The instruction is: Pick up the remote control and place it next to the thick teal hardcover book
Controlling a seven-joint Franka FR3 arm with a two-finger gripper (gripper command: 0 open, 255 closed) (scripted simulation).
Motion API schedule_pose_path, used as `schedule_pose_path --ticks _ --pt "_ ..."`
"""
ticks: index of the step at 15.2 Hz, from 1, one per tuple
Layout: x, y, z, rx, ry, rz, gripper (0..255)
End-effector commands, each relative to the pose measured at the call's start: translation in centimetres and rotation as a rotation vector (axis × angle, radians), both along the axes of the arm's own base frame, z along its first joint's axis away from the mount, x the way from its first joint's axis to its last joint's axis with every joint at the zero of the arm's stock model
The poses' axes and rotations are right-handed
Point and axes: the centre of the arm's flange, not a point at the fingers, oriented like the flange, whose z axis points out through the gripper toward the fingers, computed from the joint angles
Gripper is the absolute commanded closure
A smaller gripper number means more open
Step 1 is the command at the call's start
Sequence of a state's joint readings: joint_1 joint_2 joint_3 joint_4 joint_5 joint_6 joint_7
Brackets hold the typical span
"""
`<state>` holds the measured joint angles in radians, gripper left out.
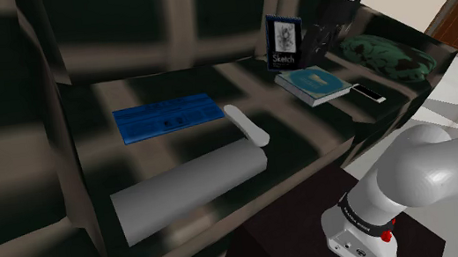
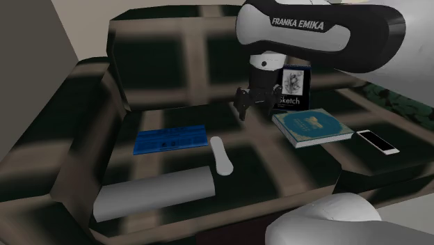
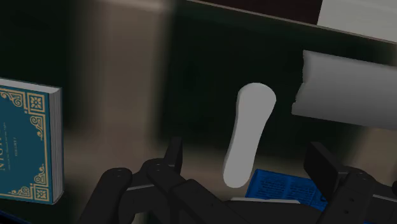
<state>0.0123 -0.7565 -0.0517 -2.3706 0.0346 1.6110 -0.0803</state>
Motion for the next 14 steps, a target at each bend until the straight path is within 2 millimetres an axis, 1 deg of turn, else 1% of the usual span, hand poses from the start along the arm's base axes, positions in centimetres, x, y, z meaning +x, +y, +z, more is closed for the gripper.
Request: schedule_pose_path --ticks 1,14 --pt "0.0 0.0 0.0 0.0 0.0 0.0 0" --pt "7.7 6.0 -14.3 -0.038 0.002 -0.056 0"
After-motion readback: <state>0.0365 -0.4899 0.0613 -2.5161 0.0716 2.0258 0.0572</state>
